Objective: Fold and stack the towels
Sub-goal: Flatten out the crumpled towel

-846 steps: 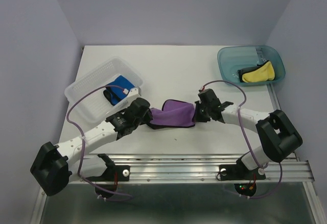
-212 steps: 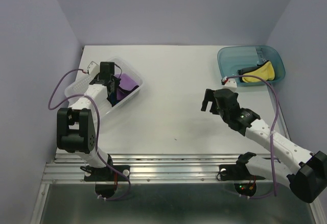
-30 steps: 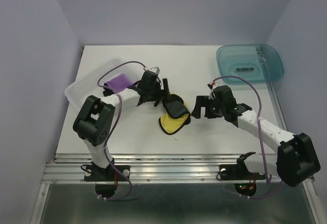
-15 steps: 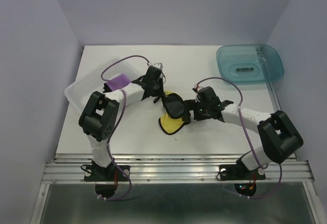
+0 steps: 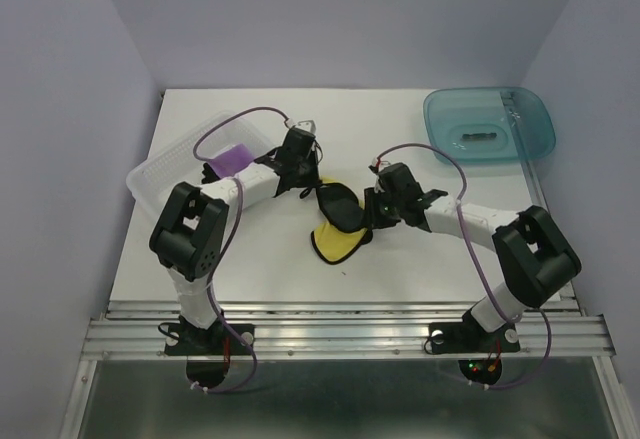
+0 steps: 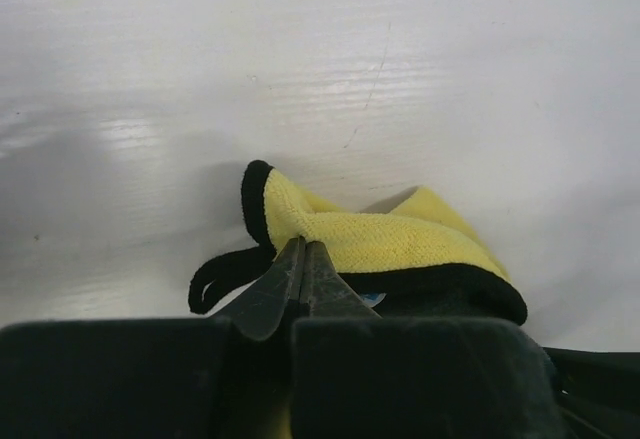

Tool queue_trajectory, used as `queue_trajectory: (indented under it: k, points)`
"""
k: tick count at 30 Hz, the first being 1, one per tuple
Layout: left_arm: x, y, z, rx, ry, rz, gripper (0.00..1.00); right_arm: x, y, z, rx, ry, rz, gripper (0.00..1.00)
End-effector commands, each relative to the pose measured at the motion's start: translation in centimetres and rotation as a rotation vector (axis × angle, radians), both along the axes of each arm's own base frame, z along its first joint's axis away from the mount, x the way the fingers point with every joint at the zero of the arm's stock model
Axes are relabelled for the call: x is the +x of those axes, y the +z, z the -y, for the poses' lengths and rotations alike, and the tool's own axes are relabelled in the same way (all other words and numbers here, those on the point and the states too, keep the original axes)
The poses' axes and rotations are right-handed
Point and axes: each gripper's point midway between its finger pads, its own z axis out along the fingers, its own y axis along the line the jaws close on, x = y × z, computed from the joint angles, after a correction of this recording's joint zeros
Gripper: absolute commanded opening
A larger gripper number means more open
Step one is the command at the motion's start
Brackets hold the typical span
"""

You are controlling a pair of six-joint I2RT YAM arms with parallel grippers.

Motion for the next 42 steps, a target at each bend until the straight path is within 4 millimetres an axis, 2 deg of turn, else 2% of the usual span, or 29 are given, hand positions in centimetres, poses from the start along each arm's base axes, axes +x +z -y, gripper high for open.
queue_trajectory:
  k: [1,7,8,11,13,15,16,17,18,19,20,21,23,25,26,28,29,30,31,32,33,34,35,37,38,39,40,41,42]
  points:
    - [0.4,4.9,0.5,-0.094,0.017,0.116,0.0,1.3,2.6,-1.6,0.043,0.018,0.077,0.26]
    - [0.2,7.0,0.5,-0.164,0.042,0.175,0.0,0.4,5.4,-1.4,0.055,0.029,0.121,0.13]
    - [0.3,7.5,0.7,-0.181,0.04,0.185,0.0,0.5,6.6,-1.1,0.06,0.018,0.146,0.06]
    - [1.0,9.4,1.2,-0.226,0.055,0.209,0.0,0.9,8.3,-0.3,0.031,-0.014,0.175,0.04]
    - [2.0,10.5,1.2,-0.248,0.075,0.224,0.0,1.8,9.7,0.0,0.009,-0.046,0.198,0.01]
    - [3.2,12.7,2.0,-0.296,0.052,0.248,0.0,3.7,10.5,1.4,-0.078,-0.113,0.244,0.01]
    - [4.6,15.1,1.7,-0.329,0.069,0.286,0.0,5.2,12.6,2.2,-0.128,-0.147,0.29,0.01]
    - [5.2,16.0,1.7,-0.343,0.071,0.293,0.0,5.3,11.3,3.1,-0.186,-0.146,0.262,0.01]
    - [6.2,16.4,1.4,-0.349,0.087,0.289,0.0,7.3,14.9,3.0,-0.173,-0.178,0.329,0.01]
    - [6.8,17.4,1.2,-0.361,0.096,0.295,0.0,8.1,15.3,3.7,-0.205,-0.199,0.324,0.01]
    - [7.1,18.1,0.9,-0.365,0.098,0.287,0.0,9.4,17.1,4.9,-0.216,-0.248,0.363,0.01]
    - [7.8,20.2,0.4,-0.394,0.104,0.32,0.0,9.9,19.8,5.4,-0.214,-0.272,0.409,0.01]
    - [7.8,21.3,-0.6,-0.395,0.143,0.345,0.0,9.9,22.2,6.3,-0.219,-0.3,0.457,0.01]
    - [7.4,20.6,-1.0,-0.394,0.169,0.329,0.0,8.6,23.4,7.4,-0.218,-0.309,0.477,0.02]
    - [6.7,18.8,-1.1,-0.386,0.179,0.288,0.0,7.9,23.3,7.5,-0.211,-0.298,0.47,0.03]
    - [5.5,17.1,-1.0,-0.414,0.192,0.224,0.0,6.5,21.8,8.1,-0.202,-0.322,0.421,0.04]
    - [4.9,16.1,-0.9,-0.425,0.187,0.202,0.0,4.6,18.8,8.9,-0.23,-0.318,0.349,0.05]
    - [2.9,13.1,-0.9,-0.417,0.177,0.133,0.0,3.4,16.7,9.0,-0.227,-0.307,0.294,0.07]
    - [1.5,11.5,-0.4,-0.433,0.184,0.087,0.0,1.0,12.2,9.9,-0.259,-0.326,0.181,0.08]
    - [0.6,10.5,0.0,-0.447,0.177,0.078,0.0,-0.3,10.4,10.3,-0.27,-0.324,0.126,0.09]
    - [-1.7,7.6,-0.5,-0.423,0.187,0.022,0.0,-2.1,9.0,10.1,-0.253,-0.293,0.069,0.09]
    - [-3.2,6.4,0.0,-0.41,0.167,-0.006,0.0,-3.8,7.2,10.5,-0.256,-0.333,-0.007,0.13]
    - [-5.0,4.0,-0.5,-0.376,0.171,-0.061,0.0,-5.8,5.4,10.1,-0.245,-0.277,-0.073,0.13]
    - [-7.1,2.9,-0.6,-0.354,0.167,-0.103,0.01,-7.3,5.2,9.5,-0.186,-0.251,-0.104,0.18]
    - [-8.7,1.6,-0.7,-0.332,0.157,-0.137,0.12,-7.7,5.3,9.1,-0.157,-0.246,-0.122,0.25]
    - [-9.1,2.0,-0.9,-0.33,0.16,-0.128,0.24,-7.8,6.1,8.7,-0.14,-0.235,-0.122,0.39]
    - [-9.5,2.0,-1.1,-0.323,0.161,-0.13,0.38,-7.8,6.7,8.8,-0.13,-0.249,-0.114,0.6]
    - [-9.9,2.6,-1.2,-0.311,0.153,-0.109,0.76,-7.7,7.4,9.1,-0.135,-0.262,-0.1,1.0]
    - [-10.1,3.1,-1.2,-0.306,0.149,-0.096,0.92,-7.5,7.9,9.4,-0.138,-0.272,-0.076,1.0]
